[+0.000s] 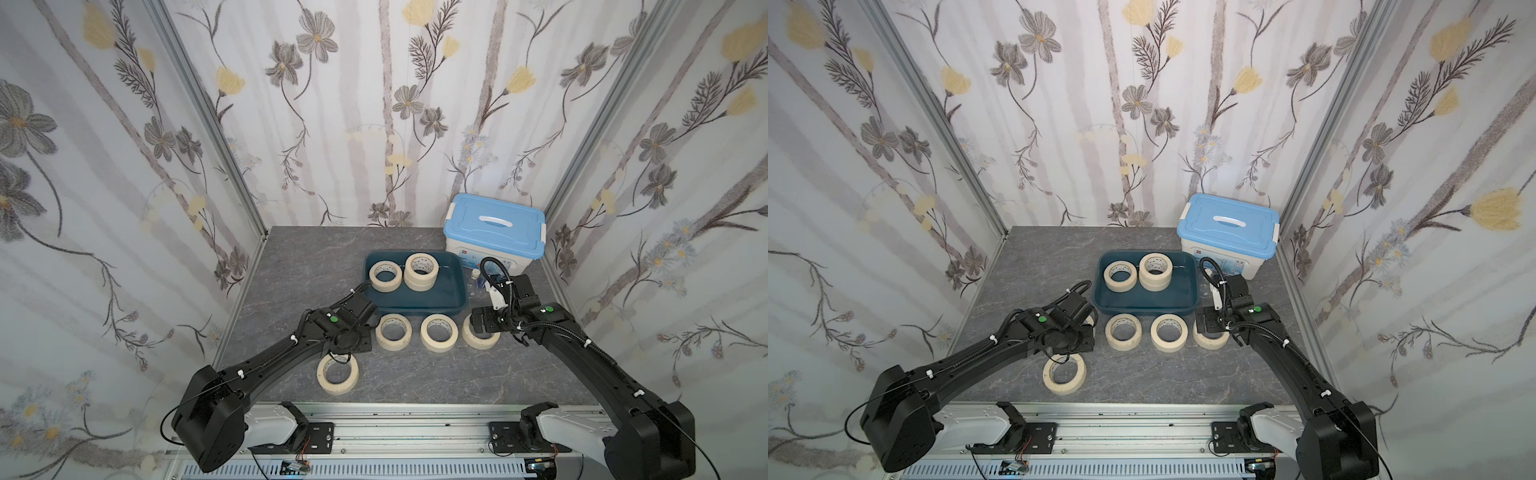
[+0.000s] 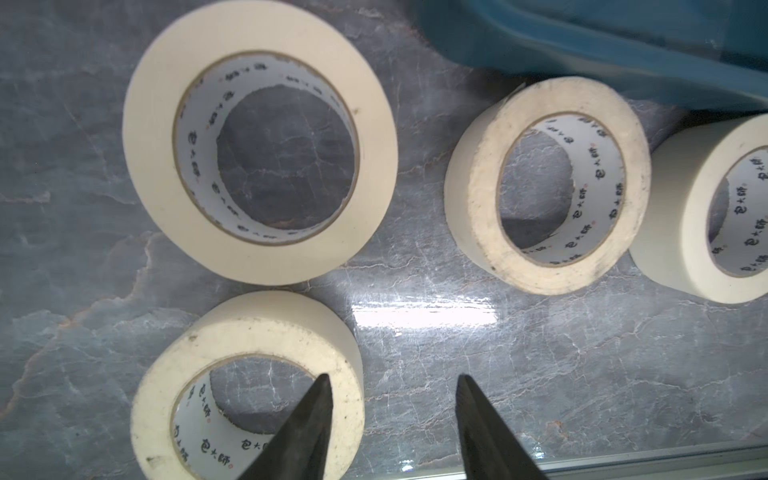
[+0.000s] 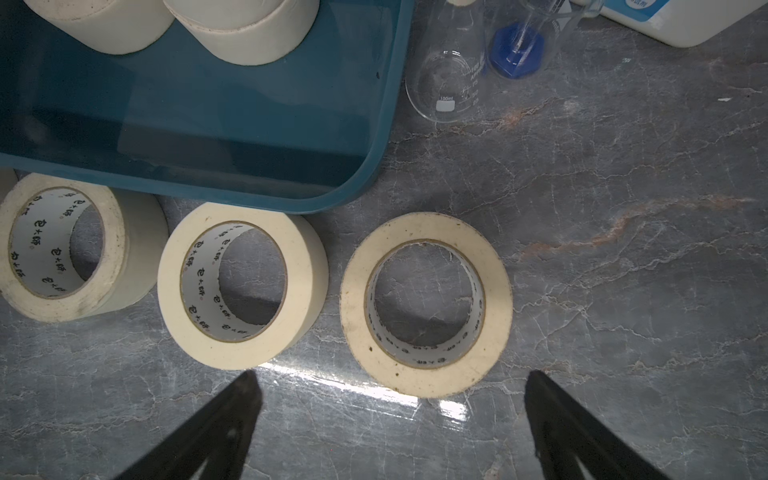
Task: Take out the art tape in the storage box
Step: Place the art tape at the center of the board, then pick up the art tape from the storage box.
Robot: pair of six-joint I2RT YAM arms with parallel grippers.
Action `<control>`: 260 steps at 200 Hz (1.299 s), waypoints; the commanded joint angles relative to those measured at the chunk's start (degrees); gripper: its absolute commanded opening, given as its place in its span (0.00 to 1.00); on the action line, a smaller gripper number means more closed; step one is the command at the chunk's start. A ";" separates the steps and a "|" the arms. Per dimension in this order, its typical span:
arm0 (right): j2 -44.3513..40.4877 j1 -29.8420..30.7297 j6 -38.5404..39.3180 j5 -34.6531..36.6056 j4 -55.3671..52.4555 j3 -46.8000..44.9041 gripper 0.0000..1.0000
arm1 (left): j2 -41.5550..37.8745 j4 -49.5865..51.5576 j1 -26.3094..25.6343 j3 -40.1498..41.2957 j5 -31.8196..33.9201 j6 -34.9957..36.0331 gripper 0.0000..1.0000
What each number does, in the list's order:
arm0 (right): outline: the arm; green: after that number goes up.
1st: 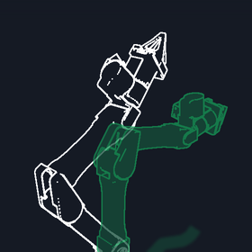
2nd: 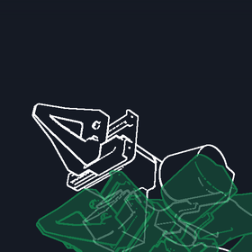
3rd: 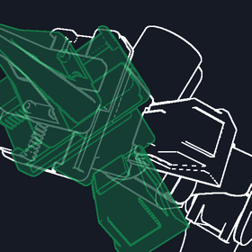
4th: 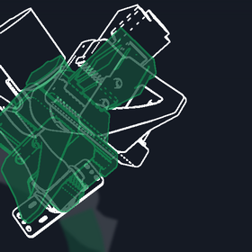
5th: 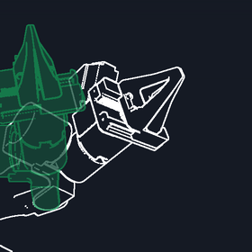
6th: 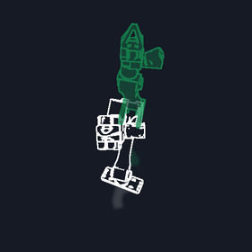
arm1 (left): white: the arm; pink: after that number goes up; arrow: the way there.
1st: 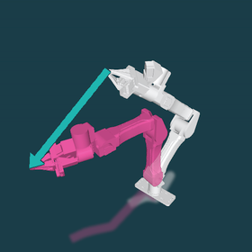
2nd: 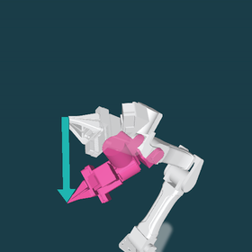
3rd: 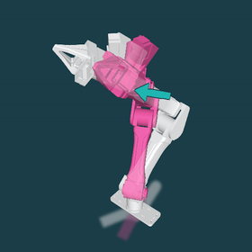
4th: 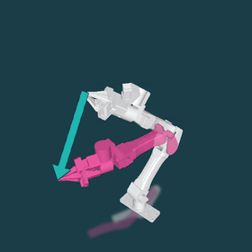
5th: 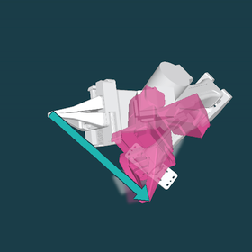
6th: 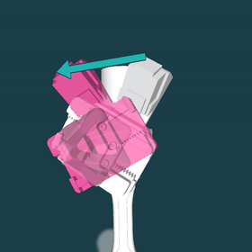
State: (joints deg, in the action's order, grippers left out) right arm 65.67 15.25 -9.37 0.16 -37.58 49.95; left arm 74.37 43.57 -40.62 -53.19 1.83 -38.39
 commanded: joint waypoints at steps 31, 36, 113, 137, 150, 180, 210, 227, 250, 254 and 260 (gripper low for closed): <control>-1.08 -0.13 -0.37 -0.86 1.45 -0.19 1.00 | 6.43 -0.21 1.50 -11.31 4.18 10.56 0.58; -1.38 -0.13 -0.42 -1.10 1.37 -0.21 1.00 | 7.19 -0.58 1.71 -12.46 4.03 11.29 0.59; -2.73 -0.14 -1.29 -2.19 1.08 -1.06 1.00 | 25.31 -0.21 4.05 -33.13 2.20 23.54 0.74; -3.32 -0.22 -1.68 -2.18 0.93 -1.28 1.00 | 30.10 0.00 5.05 -37.49 0.71 25.21 0.78; -3.65 -0.21 -1.86 -2.19 0.80 -1.49 1.00 | 32.66 0.54 5.43 -40.01 0.22 26.09 0.82; -4.13 -0.22 -2.15 -2.09 0.76 -1.66 1.00 | 38.24 1.10 6.05 -45.44 -0.84 28.22 0.88; -4.57 -0.22 -2.40 -1.93 0.55 -1.79 1.00 | 43.37 2.34 6.93 -50.86 -2.03 29.68 0.92; -4.84 -0.22 -2.41 -1.84 0.49 -1.79 1.00 | 46.14 3.40 7.57 -53.83 -2.00 30.76 0.90; -5.21 -0.30 -2.40 -1.55 0.31 -1.88 1.00 | 49.44 4.86 8.88 -57.13 -3.22 31.79 0.87; -5.29 -0.30 -2.41 -1.53 0.23 -1.93 1.00 | 50.03 5.13 9.08 -57.63 -3.46 31.87 0.86; -5.36 -0.30 -2.41 -1.55 0.21 -1.97 1.00 | 50.78 5.55 9.33 -58.58 -3.94 32.04 0.85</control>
State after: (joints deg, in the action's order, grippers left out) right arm 60.75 14.98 -10.92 -1.52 -38.02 48.14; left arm 122.74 46.09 -32.23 -108.92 -0.25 -8.51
